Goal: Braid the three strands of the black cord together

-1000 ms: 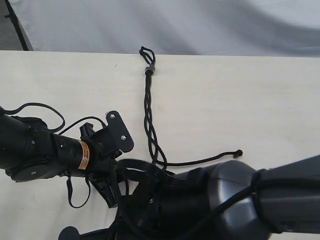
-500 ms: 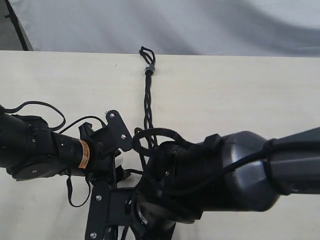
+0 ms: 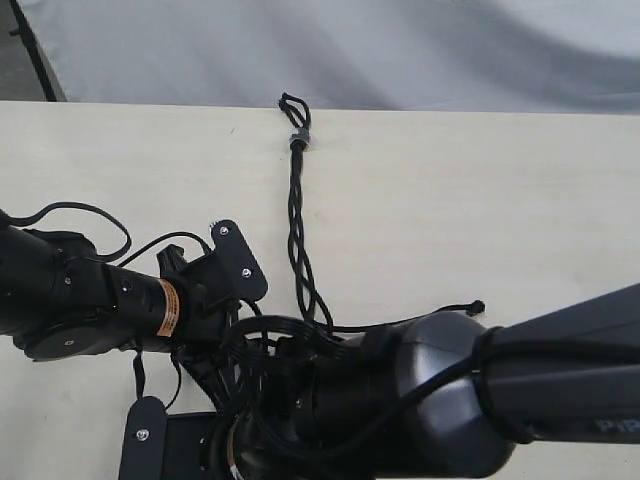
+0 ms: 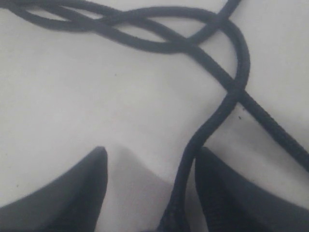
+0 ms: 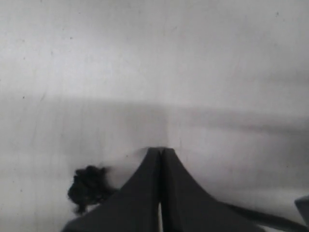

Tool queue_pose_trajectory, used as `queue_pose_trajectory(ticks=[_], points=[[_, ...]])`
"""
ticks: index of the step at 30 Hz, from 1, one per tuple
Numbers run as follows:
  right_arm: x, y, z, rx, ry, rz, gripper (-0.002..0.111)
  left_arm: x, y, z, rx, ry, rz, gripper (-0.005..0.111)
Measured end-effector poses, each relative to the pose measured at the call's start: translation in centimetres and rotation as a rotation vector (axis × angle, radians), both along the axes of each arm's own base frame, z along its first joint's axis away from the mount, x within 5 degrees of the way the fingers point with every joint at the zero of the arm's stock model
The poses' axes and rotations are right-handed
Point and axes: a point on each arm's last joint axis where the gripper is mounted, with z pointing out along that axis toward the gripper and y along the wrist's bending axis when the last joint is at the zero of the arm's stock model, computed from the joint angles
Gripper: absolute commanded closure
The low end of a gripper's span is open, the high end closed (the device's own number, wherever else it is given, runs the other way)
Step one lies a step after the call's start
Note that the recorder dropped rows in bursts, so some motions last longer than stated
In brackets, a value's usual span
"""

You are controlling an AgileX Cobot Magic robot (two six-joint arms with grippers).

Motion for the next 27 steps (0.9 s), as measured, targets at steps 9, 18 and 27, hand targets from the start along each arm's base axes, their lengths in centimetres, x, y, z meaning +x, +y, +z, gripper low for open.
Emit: queue_pose_trajectory(ticks=[9, 18, 27], points=[[0.1, -2.2, 0.6, -0.193, 0.035, -0.027, 0.109, 0.0, 0.0, 0.0, 0.001, 0.002, 0.002, 0.054], [4.7, -4.7, 1.1, -0.197, 0.048, -0.207, 0.109, 0.0, 0.1, -0.1, 0.004, 0.012, 0.014, 0.054], [5.4, -7.3, 9.1, -0.043, -0.139, -0.378, 0.109, -0.2, 0.4, 0.5, 0.013, 0.020, 0.041, 0.085]])
